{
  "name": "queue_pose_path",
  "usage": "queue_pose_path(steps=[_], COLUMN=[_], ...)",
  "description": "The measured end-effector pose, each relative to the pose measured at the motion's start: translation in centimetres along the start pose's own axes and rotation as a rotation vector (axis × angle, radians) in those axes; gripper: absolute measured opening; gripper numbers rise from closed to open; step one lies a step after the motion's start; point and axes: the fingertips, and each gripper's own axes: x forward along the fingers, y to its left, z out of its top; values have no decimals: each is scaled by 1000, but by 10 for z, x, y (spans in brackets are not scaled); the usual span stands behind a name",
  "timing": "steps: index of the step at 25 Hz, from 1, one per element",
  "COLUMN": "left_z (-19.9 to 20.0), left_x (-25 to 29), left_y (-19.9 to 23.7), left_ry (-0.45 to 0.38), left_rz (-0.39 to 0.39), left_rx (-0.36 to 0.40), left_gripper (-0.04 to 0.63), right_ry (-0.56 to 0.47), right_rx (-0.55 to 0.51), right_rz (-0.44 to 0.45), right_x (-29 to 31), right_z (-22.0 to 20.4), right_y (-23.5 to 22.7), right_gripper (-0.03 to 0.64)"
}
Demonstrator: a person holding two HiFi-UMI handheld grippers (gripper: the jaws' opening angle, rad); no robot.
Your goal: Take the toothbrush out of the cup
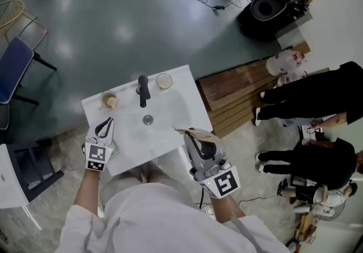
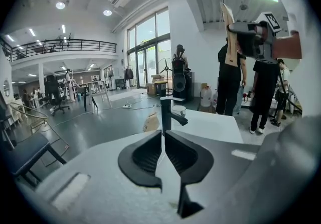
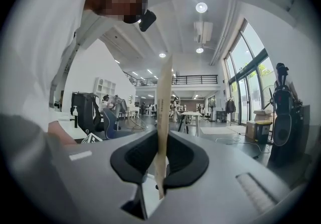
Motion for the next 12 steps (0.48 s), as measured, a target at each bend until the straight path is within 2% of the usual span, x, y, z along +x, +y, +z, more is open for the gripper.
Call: queue_pose_path(steps=[9,12], left_z=[-24,-31], left_x=[32,42], left_y=[17,22], left_ry=[77,98], left_rz=[28,37], left_rx=[63,78], left_gripper=[98,123], right_ry=[-7,-7], right_rx=[-1,52], right_rz=[-26,-33], right_x=[-16,-17], right_z=[13,22], right_y=[6,11], right_gripper=[44,44])
